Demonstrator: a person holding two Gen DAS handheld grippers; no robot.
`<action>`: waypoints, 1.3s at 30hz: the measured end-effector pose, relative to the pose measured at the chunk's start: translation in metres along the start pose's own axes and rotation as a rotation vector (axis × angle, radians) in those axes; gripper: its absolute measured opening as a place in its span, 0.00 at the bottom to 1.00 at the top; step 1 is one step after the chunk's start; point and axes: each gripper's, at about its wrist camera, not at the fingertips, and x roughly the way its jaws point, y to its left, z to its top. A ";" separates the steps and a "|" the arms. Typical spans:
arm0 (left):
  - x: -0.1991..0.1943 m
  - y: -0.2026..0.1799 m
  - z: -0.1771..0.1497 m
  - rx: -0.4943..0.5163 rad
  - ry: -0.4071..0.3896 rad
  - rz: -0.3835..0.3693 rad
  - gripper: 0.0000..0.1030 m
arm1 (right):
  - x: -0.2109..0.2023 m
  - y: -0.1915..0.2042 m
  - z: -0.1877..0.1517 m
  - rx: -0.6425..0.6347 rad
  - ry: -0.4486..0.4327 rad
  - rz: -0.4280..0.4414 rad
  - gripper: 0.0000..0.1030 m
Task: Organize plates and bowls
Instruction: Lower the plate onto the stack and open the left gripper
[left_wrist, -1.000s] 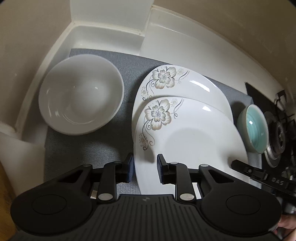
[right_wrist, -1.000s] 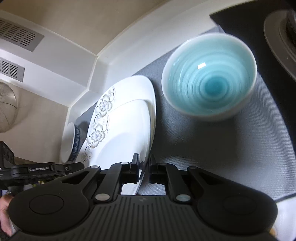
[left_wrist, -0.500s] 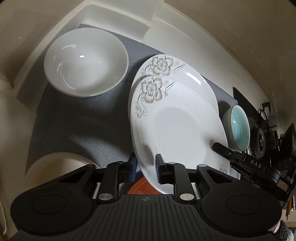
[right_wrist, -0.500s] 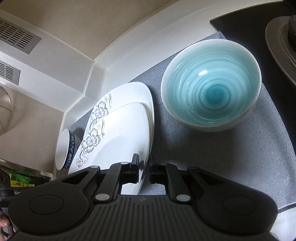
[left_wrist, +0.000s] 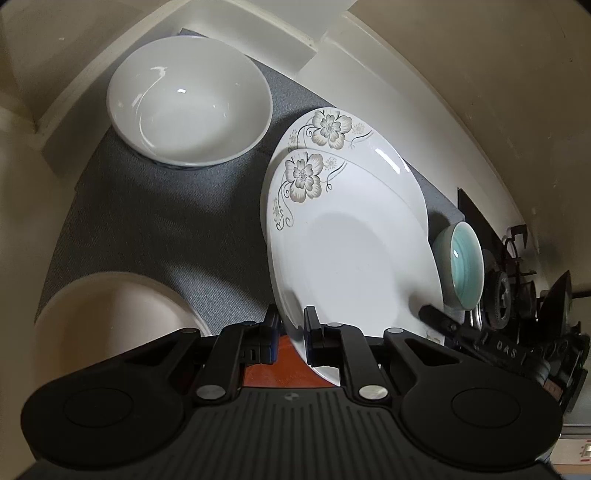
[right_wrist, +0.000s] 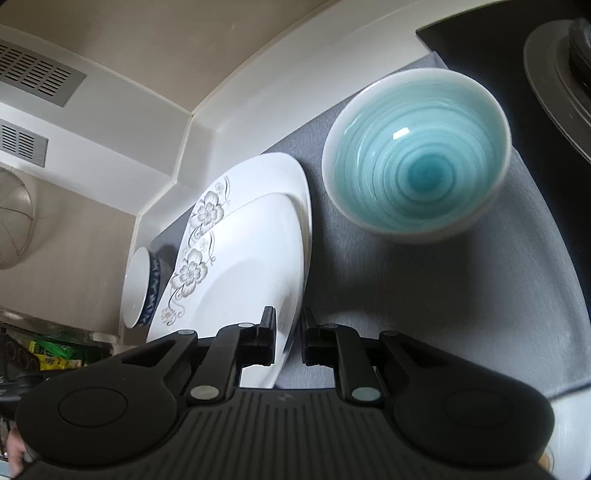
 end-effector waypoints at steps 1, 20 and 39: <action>-0.001 -0.001 -0.001 0.000 0.004 -0.003 0.14 | -0.004 0.001 -0.003 0.003 0.002 0.002 0.15; 0.011 -0.001 0.017 0.009 0.032 0.000 0.13 | 0.000 0.015 -0.011 0.021 -0.088 -0.115 0.10; 0.023 -0.008 0.011 0.037 0.027 0.028 0.09 | 0.016 0.027 -0.015 -0.062 -0.136 -0.189 0.15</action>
